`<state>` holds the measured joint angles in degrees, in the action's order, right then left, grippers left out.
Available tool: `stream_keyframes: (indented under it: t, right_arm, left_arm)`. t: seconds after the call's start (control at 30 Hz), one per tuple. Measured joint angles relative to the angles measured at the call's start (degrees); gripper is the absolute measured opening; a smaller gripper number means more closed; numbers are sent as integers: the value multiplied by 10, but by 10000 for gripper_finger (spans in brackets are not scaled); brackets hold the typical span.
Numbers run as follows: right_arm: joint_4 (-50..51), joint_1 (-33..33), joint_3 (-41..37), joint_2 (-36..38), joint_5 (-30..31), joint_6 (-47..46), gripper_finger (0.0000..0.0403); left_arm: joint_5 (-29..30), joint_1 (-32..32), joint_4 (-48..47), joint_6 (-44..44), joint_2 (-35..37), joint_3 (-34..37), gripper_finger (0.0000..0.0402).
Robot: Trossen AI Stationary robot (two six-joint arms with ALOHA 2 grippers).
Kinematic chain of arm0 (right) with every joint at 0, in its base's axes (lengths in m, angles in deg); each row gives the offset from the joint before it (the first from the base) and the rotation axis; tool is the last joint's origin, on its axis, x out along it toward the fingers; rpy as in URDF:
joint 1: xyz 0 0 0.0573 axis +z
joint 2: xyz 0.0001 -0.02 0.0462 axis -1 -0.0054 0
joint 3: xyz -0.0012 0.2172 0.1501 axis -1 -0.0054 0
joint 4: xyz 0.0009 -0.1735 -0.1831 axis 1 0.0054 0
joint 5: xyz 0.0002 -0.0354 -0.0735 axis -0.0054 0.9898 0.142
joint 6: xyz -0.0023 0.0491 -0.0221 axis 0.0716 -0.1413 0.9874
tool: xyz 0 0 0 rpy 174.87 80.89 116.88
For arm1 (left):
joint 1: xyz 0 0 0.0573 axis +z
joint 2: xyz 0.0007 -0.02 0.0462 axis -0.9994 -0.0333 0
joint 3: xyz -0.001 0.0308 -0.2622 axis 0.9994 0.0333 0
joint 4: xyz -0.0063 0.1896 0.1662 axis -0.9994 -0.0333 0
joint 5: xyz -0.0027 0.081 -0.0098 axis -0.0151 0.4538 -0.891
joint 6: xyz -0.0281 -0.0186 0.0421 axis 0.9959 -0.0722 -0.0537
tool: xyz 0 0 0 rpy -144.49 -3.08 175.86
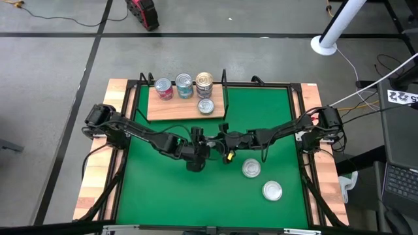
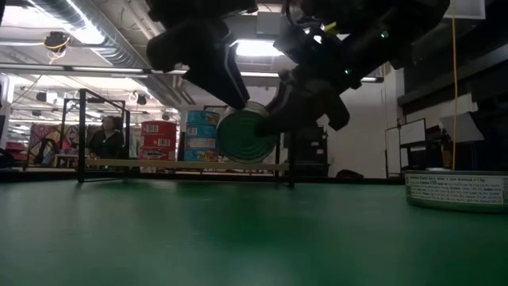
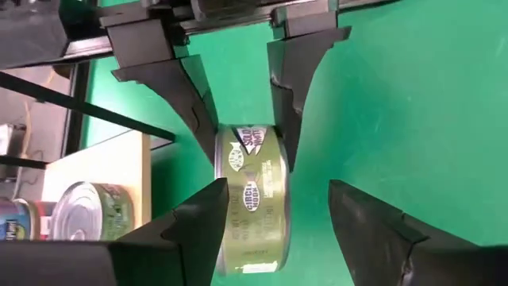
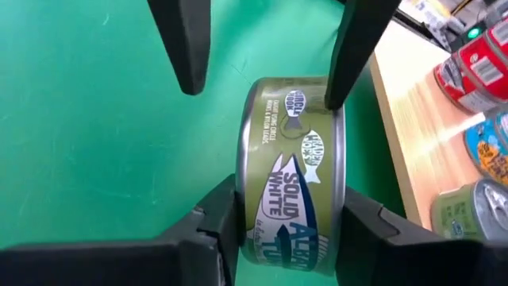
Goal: Stack canned seafood by type on shelf
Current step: Stack the green tuna can on top of the other green tuna can on the shelf
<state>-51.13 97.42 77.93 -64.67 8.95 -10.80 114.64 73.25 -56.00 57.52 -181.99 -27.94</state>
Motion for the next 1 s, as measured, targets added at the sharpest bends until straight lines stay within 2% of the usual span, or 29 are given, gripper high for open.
stream_keyframes:
  t: [0.3,0.8,1.0]
  right_arm:
    - [35,2,0,0,-9,-40,137]
    - [25,1,0,0,-6,-41,137]
    - [-12,1,0,0,-6,-41,137]
  left_arm:
    - [12,1,-2,-5,0,1,217]
    - [10,1,-1,45,-1,1,217]
    - [3,1,-1,51,-1,1,217]
